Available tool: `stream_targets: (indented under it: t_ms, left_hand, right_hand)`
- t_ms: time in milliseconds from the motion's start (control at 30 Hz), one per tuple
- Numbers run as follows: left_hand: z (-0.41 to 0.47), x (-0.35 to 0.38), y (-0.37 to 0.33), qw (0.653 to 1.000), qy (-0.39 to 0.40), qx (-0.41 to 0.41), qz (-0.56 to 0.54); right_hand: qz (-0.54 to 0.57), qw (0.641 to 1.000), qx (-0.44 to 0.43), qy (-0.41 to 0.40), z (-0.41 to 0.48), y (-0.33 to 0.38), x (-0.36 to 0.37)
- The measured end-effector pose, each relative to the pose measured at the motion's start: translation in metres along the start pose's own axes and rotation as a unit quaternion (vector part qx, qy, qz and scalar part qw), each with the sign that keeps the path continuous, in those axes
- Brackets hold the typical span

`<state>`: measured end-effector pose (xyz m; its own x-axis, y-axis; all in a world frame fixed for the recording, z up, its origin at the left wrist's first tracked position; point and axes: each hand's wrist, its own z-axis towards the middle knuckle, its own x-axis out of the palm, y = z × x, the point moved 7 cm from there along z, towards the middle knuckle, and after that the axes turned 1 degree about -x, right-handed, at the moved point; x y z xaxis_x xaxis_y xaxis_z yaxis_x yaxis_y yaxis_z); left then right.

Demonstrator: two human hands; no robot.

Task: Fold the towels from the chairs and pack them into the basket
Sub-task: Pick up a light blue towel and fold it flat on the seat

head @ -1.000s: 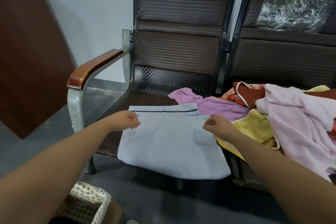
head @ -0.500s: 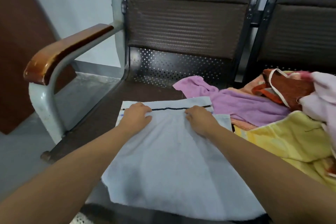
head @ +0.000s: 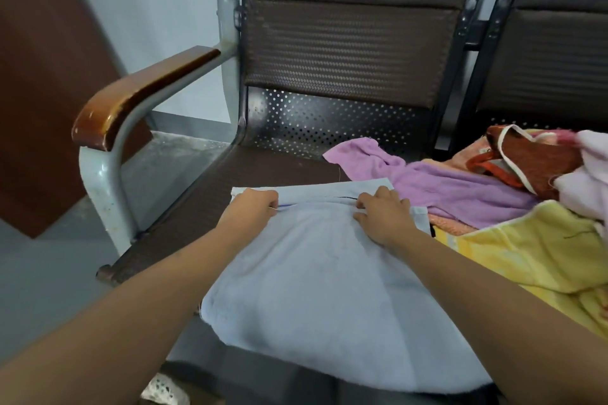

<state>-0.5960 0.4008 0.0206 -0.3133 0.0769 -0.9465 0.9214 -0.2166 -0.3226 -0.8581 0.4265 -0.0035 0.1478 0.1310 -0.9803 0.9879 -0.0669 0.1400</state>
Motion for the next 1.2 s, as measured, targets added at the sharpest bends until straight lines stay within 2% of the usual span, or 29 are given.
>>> stream_targets:
  t_ms: [133, 233, 300, 433, 533, 600, 733, 800, 1000, 1200]
  left_hand:
    - [-0.003, -0.018, -0.007, 0.996, -0.053, 0.034, -0.07]
    - [-0.004, -0.036, 0.001, 0.978, -0.057, -0.019, -0.199]
    - [-0.004, -0.043, 0.007, 0.974, -0.059, -0.031, -0.216]
    - [-0.004, -0.054, 0.024, 0.973, -0.068, -0.048, -0.217]
    - [-0.002, -0.052, 0.04, 0.979, -0.026, -0.078, -0.185]
    - [0.0, -0.047, 0.048, 0.985, 0.0, -0.09, -0.15]
    - [0.009, -0.06, 0.068, 0.972, -0.063, -0.137, -0.182]
    - [0.02, -0.061, 0.069, 0.976, -0.065, -0.134, -0.159]
    - [0.044, -0.016, 0.072, 0.994, -0.001, -0.081, -0.072]
    - [0.055, -0.009, 0.081, 0.999, -0.019, -0.032, -0.023]
  right_hand:
    - [0.002, 1.0, -0.015, -0.005, -0.005, 0.007, -0.007]
    - [0.069, 0.994, -0.064, -0.061, -0.012, 0.015, -0.029]
    - [0.111, 0.987, -0.091, -0.07, -0.014, 0.019, -0.042]
    - [0.109, 0.991, -0.075, 0.003, -0.002, 0.017, -0.049]
    - [0.057, 0.995, -0.056, 0.053, 0.007, 0.013, -0.046]
    - [0.059, 0.996, -0.055, 0.047, 0.01, 0.012, -0.051]
    - [0.223, 0.972, -0.035, -0.058, 0.013, 0.012, -0.075]
    - [0.246, 0.967, -0.022, -0.069, 0.02, 0.012, -0.074]
    - [0.183, 0.983, 0.0, 0.002, 0.049, 0.008, -0.021]
    - [0.092, 0.994, -0.05, -0.036, 0.059, 0.01, -0.006]
